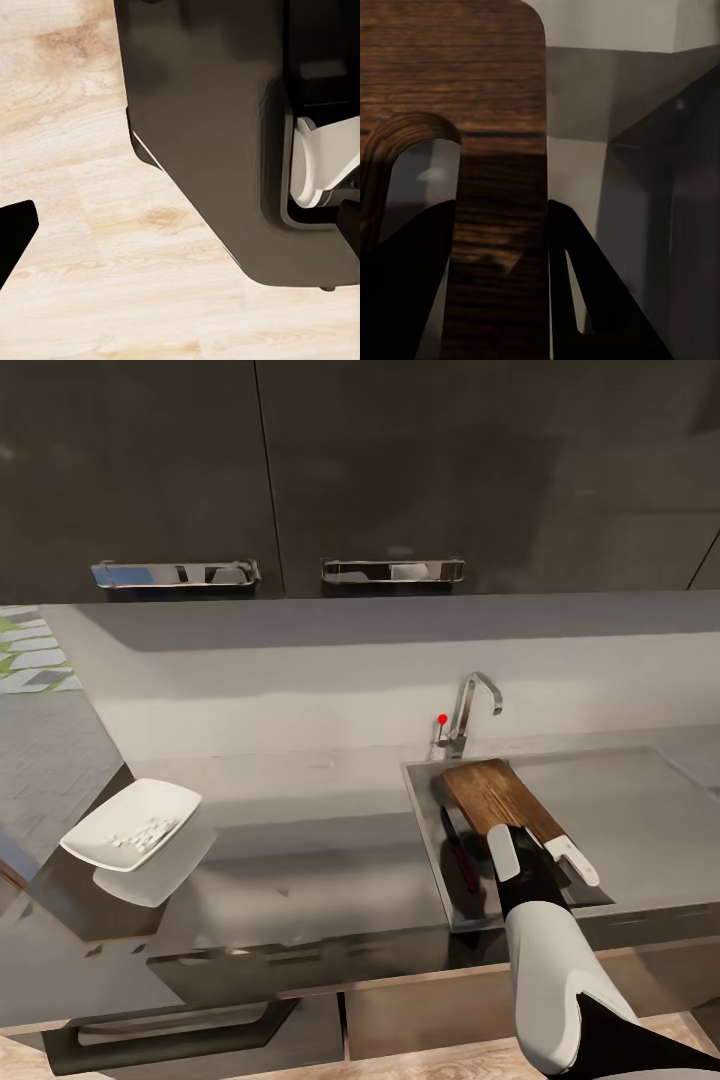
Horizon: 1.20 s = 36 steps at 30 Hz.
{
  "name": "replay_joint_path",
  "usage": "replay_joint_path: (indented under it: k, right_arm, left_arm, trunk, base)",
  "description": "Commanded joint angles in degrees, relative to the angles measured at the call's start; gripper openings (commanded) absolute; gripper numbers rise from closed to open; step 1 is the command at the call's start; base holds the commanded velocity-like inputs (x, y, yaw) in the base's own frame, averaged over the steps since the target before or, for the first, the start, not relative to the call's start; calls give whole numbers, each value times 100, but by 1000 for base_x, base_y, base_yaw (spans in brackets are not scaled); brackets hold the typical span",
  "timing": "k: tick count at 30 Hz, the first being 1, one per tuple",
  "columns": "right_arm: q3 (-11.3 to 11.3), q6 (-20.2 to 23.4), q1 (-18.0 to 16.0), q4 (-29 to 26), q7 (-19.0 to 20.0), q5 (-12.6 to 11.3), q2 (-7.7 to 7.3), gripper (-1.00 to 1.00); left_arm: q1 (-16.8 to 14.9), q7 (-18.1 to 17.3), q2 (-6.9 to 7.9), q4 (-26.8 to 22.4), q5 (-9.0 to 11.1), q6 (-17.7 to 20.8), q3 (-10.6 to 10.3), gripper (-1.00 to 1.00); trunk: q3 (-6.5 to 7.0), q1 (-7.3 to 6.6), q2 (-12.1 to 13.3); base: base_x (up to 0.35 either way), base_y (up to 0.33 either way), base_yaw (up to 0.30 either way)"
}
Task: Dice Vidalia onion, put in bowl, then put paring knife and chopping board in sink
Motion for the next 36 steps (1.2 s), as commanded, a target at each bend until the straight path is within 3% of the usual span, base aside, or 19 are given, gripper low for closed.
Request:
replay_joint_path:
  k: [1,26,36]
  right_arm:
    - [-10,33,-5,-10,-16,0,5,-100]
    - [8,27,-5,51,-18,0,5,-100]
    - [12,27,-5,51,-14,0,5,-100]
  left_arm:
    - [1,45,5,-10,40,0,-36,100]
    - [0,45,5,17,37,-3,-36,100]
    - [0,45,5,25,40,-2,-36,100]
  trunk:
    - [-10,4,-11]
    - [-215,4,-11]
    - [-307,4,-11]
  base:
    - [0,0,0]
    - [1,1,0]
    - [137,102,0]
